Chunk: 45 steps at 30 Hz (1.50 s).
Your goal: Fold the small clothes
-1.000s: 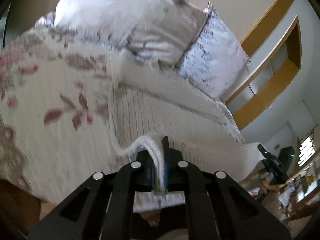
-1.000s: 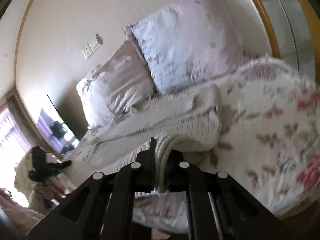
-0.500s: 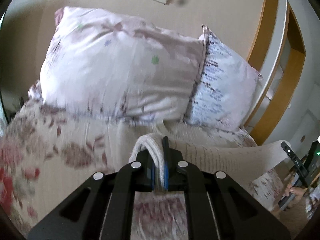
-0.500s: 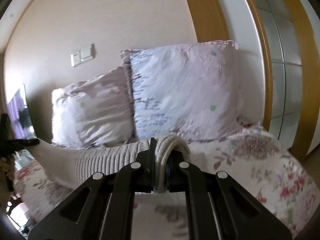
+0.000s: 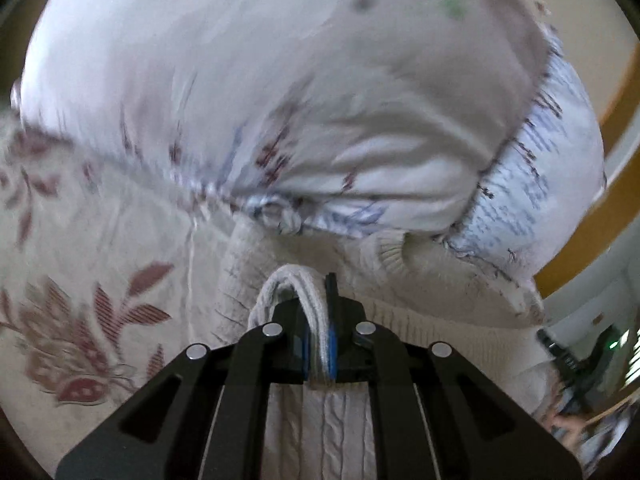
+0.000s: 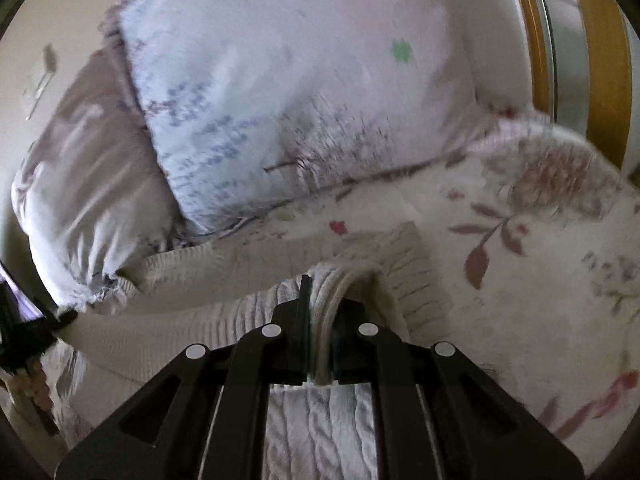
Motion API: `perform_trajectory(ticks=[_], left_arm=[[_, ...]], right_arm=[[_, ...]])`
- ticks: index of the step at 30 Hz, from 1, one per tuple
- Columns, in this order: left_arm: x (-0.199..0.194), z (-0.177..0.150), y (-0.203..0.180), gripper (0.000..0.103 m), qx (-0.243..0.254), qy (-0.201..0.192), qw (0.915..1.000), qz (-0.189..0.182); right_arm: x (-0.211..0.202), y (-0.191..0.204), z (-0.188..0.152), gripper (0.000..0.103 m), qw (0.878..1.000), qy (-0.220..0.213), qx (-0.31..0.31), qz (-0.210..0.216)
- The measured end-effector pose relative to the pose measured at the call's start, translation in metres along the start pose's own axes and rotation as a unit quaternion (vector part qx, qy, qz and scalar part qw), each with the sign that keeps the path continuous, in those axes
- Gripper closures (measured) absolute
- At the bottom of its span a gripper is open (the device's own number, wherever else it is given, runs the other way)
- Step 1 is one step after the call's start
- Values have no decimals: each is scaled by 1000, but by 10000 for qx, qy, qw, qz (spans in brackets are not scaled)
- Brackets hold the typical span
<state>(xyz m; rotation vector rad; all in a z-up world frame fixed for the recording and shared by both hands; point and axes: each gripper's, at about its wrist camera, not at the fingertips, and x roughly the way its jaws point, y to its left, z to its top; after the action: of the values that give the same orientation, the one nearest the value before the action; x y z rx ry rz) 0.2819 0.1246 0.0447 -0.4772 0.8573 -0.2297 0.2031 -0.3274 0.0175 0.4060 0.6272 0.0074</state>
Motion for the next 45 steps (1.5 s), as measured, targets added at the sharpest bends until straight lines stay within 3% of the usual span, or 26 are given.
perform_trajectory(ticks=[5,7,9,10,12,13,20,25,32,33,34,37,40,45], left_arm=[[12,6,10,96,-341,151,9989,-284],[17,8,11,94,-491,193,9980,-361],[21,14,12,72,-702,220,9959,-531],[19,16,12,66,-807,169,9947,-614],[12,22,12,48,-882,-13,9939,-665],[5,24,11,46,-845,-122,9942,-659],[-37,20,9,44,-345,-444,9977,-369],[-49,-1,6,46,256,-391,9989,38],[-44,-27,11,57,588,-58,9979,257],[-42,-30,12,59,591,-10,9979,280],[-39,-34,14,61,603,68,9977,315],[-29,-41,15,77,672,273,9967,369],[-24,-44,18,93,697,350,9960,444],[-32,-43,25,97,584,344,9972,305]], right_arm=[[21,-11,16,94,9983,227,488,220],[34,-17,21,85,9944,441,901,335],[43,-21,27,70,9898,537,1218,504],[43,-21,29,62,9890,517,1271,560],[36,-18,33,51,9900,347,1246,570],[30,-16,35,48,9917,230,1153,511],[-29,-12,35,48,9980,-311,480,277],[-33,-18,19,67,9999,28,48,138],[-21,-31,-13,69,9982,511,-189,-240],[-18,-32,-16,73,9977,575,-204,-278],[-15,-32,-19,84,9972,647,-238,-296],[-14,-29,-27,93,9958,680,-461,-411],[-21,-26,-27,94,9963,644,-441,-355],[-39,-25,-26,94,9978,500,-319,-292]])
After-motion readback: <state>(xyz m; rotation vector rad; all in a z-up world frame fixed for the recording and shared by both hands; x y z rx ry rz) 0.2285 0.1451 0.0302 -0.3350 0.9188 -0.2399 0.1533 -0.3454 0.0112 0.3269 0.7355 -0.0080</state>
